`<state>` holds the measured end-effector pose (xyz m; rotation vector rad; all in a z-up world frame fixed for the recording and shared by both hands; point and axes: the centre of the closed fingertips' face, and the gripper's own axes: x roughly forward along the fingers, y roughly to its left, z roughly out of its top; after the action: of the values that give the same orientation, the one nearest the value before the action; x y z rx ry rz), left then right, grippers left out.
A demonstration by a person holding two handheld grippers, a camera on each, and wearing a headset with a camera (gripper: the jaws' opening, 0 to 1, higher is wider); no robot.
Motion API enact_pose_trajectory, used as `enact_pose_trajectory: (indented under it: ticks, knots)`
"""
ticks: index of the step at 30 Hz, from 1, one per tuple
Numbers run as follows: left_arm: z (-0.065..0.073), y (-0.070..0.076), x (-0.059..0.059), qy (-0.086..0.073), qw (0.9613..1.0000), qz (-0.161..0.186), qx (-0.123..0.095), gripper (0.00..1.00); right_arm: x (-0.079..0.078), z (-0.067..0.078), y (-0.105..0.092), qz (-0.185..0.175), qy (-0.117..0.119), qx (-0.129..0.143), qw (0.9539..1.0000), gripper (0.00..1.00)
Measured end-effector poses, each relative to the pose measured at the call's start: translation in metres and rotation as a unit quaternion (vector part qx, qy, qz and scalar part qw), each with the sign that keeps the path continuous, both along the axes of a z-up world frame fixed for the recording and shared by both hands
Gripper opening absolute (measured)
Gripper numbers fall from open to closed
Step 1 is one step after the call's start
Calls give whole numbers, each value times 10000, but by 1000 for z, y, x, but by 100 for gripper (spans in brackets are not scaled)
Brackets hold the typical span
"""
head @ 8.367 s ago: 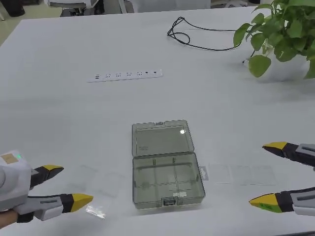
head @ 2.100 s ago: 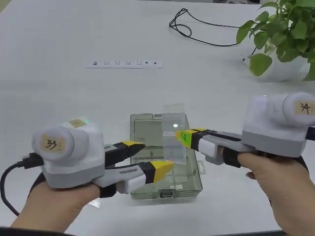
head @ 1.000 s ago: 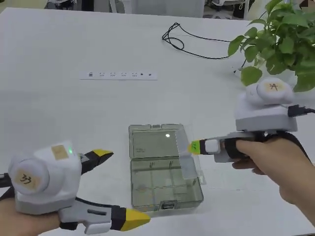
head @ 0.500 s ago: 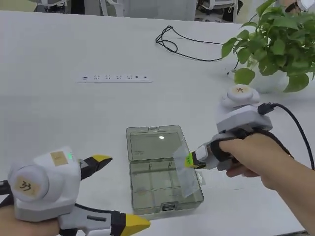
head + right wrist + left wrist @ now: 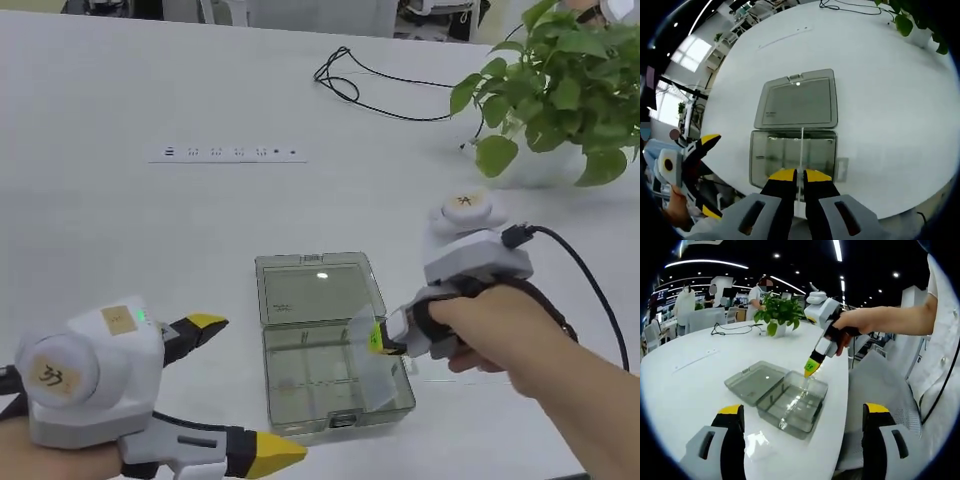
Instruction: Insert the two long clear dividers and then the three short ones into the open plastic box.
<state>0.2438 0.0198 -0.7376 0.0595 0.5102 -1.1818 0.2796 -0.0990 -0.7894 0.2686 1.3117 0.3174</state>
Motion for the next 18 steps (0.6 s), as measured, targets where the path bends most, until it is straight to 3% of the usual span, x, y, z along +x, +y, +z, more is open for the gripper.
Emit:
enact_pose_trajectory:
  ticks: [18]
  knots:
    - [0,-2,2,83,9999,65,-84,99,1,-10,-1,-108,-28,-56,9999,6]
